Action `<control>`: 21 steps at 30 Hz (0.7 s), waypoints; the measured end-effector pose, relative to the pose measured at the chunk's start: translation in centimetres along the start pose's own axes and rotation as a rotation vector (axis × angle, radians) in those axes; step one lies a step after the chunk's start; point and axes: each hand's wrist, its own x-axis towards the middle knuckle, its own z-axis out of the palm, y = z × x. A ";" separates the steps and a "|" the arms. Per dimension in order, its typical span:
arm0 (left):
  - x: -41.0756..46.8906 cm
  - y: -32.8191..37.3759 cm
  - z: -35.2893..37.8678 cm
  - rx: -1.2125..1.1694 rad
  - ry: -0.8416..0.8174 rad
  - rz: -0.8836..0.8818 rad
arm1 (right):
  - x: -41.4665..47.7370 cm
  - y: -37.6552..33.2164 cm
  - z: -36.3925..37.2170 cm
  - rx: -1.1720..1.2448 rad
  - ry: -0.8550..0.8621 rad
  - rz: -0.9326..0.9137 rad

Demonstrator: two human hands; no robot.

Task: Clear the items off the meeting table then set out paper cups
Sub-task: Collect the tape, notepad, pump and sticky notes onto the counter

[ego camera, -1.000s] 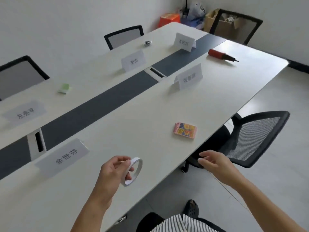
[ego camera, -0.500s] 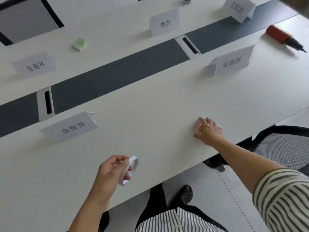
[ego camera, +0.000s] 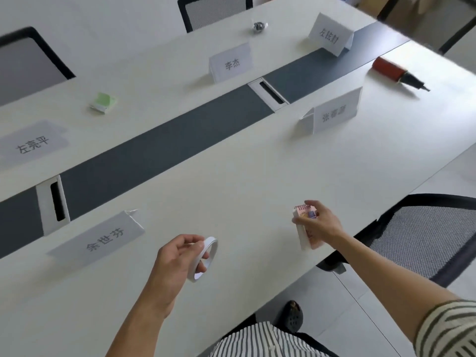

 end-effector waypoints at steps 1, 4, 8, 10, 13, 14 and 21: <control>0.2 0.5 0.0 0.007 -0.016 0.014 | -1.2 -0.4 -0.6 0.167 -0.037 0.009; 0.8 2.0 0.3 0.041 -0.079 0.060 | -5.6 -1.2 -2.8 0.532 -0.103 0.002; 1.9 3.2 2.0 0.119 -0.175 0.093 | -11.2 0.3 -5.5 0.950 -0.121 0.038; 2.2 3.4 3.5 0.162 -0.238 0.099 | -13.8 2.2 -6.3 1.112 -0.131 0.038; 2.0 3.7 6.5 0.215 -0.337 0.112 | -17.7 5.4 -6.7 1.282 -0.090 0.006; 1.8 3.8 7.6 0.227 -0.370 0.115 | -18.8 6.3 -6.7 1.318 -0.067 -0.004; -0.7 3.5 16.6 0.391 -0.583 0.171 | -25.2 12.8 -7.7 1.355 0.105 0.035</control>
